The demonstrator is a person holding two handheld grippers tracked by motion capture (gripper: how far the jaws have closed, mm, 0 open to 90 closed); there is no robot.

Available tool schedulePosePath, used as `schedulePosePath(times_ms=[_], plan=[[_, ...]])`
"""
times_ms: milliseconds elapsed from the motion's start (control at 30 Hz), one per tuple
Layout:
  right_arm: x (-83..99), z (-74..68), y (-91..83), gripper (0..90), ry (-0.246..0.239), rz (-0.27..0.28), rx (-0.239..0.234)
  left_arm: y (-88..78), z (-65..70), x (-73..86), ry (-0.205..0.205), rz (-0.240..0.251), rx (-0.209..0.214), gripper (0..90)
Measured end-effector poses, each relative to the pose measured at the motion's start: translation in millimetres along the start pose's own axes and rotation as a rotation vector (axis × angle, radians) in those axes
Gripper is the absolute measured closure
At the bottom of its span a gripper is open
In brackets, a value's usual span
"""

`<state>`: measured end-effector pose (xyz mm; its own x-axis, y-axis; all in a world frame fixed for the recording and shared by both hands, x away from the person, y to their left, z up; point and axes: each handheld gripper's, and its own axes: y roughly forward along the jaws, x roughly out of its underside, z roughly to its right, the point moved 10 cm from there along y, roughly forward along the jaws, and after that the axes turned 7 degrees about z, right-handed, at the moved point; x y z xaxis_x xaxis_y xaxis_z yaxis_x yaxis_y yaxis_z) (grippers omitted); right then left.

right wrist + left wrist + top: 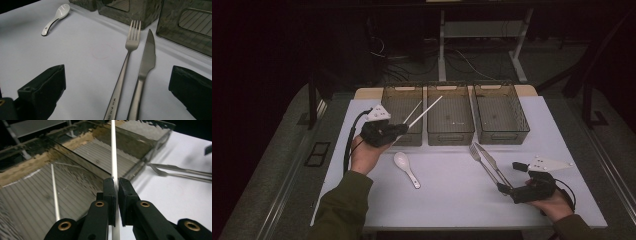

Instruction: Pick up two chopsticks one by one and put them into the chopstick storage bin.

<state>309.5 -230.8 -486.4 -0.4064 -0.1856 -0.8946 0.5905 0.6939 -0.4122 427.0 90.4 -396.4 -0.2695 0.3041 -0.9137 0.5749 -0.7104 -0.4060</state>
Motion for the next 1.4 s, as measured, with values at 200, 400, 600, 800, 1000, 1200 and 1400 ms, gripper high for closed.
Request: schedulePosePath(times_ms=[200, 400, 600, 800, 1000, 1200, 1400], plan=[[-0.4, 0.7, 0.1, 1.0, -0.006, 0.004, 0.001, 5.3, -14.3, -12.2, -0.01, 0.012, -0.024, 83.7], [-0.5, 0.8, 0.0, 1.0, -0.005, 0.004, 0.002, 11.2, -32.3, -22.3, -0.016, 0.029, -0.053, 83.6], [-0.9, 1.6, -0.3, 1.0, -0.007, 0.007, 0.004, 19.7, -55.7, -27.1, -0.04, 0.026, -0.09, 83.6], [-1.1, 1.6, -0.3, 1.0, -0.008, 0.008, 0.003, 29.8, -75.8, -23.4, -0.076, 0.017, -0.119, 83.7], [-1.4, 1.1, -1.0, 1.0, -0.002, 0.009, 0.003, 38.3, -91.5, -7.1, -0.093, -0.043, -0.157, 83.6], [-1.5, 0.9, -1.2, 1.0, -0.002, 0.011, 0.001, 40.9, -104.1, 7.6, -0.124, -0.085, -0.192, 83.6], [-1.5, 1.0, -1.1, 1.0, -0.003, 0.01, 0.0, 46.1, -107.5, 14.2, -0.158, -0.098, -0.196, 83.6]])
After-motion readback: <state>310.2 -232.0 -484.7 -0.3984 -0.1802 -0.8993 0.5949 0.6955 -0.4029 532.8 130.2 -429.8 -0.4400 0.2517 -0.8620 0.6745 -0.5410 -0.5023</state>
